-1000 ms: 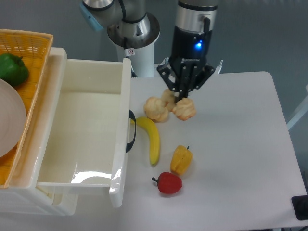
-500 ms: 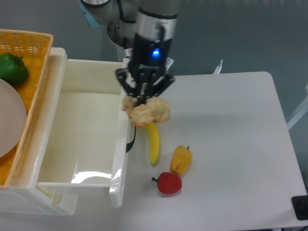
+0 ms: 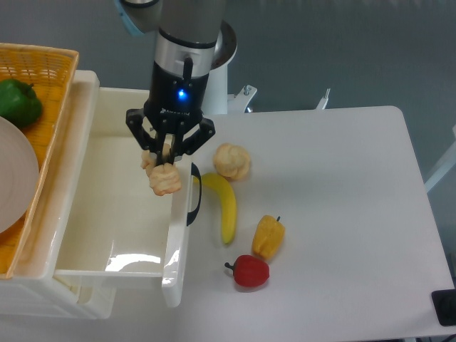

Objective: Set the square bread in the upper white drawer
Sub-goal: 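Lower the square bread into the drawer and hold it there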

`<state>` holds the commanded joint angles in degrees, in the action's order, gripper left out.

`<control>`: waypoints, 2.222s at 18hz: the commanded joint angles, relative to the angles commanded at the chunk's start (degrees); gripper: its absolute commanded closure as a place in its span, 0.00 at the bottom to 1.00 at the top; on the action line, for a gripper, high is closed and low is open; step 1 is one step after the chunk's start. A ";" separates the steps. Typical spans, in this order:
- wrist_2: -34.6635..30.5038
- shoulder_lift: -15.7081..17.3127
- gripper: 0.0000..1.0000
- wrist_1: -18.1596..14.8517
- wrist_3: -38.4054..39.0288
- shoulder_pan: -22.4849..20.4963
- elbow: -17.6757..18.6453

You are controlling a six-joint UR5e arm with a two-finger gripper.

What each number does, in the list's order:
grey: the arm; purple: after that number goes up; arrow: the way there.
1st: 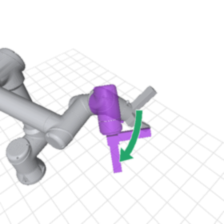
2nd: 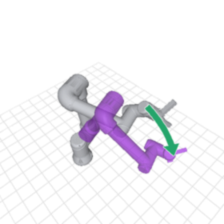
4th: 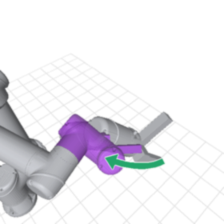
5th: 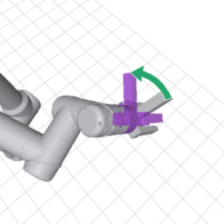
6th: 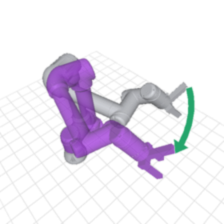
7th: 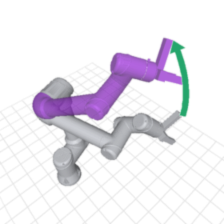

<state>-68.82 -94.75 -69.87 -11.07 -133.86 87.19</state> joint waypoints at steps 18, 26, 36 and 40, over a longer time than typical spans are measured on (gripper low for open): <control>0.09 -0.88 0.54 0.18 -0.35 3.08 0.62; 0.00 -0.79 0.48 0.26 -0.35 3.25 0.70; 0.09 -1.05 0.46 0.35 -0.44 4.31 1.23; 0.09 -2.02 0.43 0.35 -0.53 4.75 2.02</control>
<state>-68.73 -96.77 -69.52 -11.60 -129.11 89.21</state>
